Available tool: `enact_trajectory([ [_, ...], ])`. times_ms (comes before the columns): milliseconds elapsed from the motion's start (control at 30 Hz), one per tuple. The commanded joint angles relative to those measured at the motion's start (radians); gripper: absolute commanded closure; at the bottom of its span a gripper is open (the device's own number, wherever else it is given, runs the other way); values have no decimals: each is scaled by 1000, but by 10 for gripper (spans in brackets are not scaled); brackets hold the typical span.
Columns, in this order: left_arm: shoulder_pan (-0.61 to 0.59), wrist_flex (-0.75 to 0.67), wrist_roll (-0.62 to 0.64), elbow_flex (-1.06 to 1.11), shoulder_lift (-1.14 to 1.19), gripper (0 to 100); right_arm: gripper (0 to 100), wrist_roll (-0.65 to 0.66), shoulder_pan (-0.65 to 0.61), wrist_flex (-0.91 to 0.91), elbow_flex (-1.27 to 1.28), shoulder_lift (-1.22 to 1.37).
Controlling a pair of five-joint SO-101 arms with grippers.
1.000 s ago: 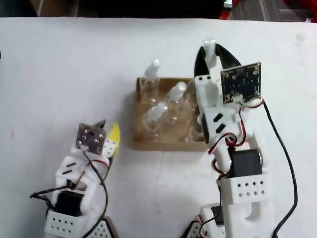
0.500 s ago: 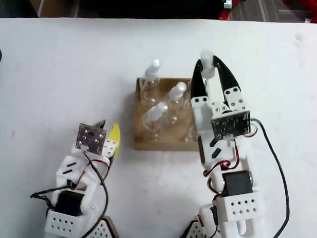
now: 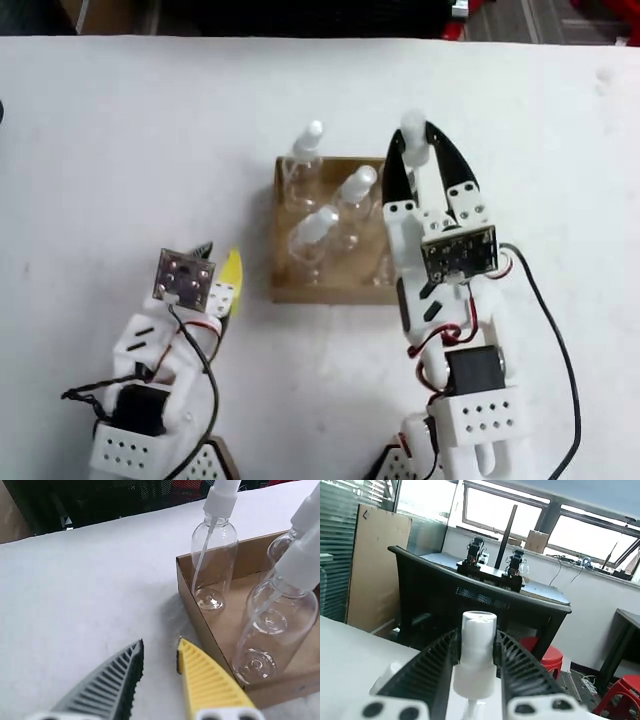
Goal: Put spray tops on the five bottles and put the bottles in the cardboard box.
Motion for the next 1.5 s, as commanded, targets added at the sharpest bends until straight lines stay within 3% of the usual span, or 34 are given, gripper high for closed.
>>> enact_trajectory([
  [0, 12, -2, -12, 0, -7, 895, 984, 14, 1, -25, 21, -18],
  [500, 12, -2, -12, 0, -7, 895, 983, 14, 25, -128, -55, -19],
  [933, 13, -3, -12, 0, -7, 895, 983, 14, 12, 107, -75, -182],
  [1467, 13, -2, -12, 0, -7, 895, 983, 5, 8, 99, 9, -120],
])
